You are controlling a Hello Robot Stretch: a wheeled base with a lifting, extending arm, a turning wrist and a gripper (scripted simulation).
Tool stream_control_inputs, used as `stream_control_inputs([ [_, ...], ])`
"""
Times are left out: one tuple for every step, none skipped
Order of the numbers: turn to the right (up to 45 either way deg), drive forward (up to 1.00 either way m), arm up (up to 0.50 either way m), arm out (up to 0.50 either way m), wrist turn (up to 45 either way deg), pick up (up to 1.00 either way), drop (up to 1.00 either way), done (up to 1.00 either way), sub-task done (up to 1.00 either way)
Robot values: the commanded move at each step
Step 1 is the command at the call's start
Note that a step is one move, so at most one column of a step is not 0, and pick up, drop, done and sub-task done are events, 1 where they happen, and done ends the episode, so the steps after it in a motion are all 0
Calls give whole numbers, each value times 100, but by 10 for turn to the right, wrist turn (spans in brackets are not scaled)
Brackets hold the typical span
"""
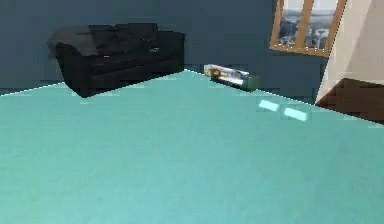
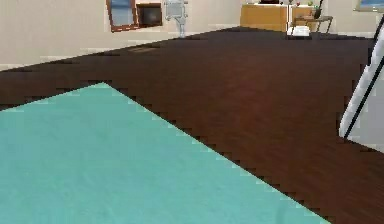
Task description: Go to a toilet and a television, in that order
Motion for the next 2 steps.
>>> stream_control_inputs([
  [-360, 0, 0, 0, 0, 0, 0, 0, 0],
  [0, 65, 0, 0, 0, 0, 0, 0, 0],
])
